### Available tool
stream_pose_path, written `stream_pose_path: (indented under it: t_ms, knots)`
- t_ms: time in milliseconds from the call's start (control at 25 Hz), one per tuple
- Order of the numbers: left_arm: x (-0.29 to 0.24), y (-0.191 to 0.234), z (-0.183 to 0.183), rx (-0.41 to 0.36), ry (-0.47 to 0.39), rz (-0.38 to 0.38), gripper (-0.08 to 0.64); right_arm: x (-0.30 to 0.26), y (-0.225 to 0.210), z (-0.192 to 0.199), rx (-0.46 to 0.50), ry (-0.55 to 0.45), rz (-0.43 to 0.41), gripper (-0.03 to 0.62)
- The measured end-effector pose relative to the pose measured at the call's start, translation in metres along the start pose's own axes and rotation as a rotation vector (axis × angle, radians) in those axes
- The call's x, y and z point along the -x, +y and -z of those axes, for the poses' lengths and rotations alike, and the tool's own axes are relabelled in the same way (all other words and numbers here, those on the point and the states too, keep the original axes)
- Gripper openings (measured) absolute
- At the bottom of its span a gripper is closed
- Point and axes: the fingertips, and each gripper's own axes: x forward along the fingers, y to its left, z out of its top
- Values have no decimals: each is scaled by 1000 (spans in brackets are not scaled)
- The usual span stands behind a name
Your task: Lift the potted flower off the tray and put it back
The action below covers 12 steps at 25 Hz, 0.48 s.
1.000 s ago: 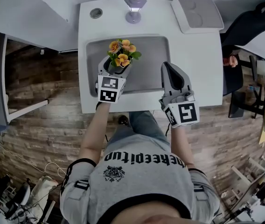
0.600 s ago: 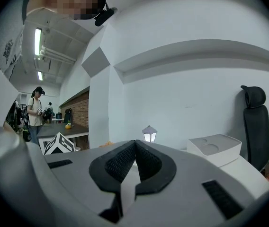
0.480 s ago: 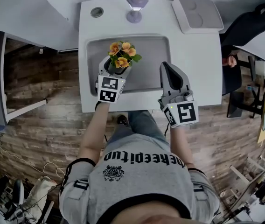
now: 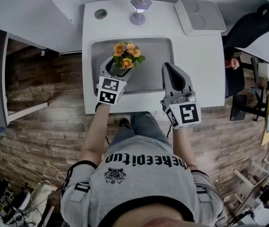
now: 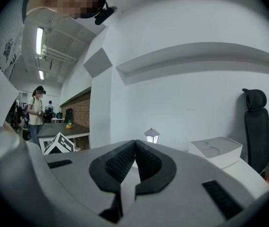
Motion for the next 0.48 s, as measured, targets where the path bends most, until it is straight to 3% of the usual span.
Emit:
stream_pose_path:
  t_ms: [480]
  knots:
    - [52,3,-4,22,-55,-33,351,8,32,-18,13,-40,-28,3]
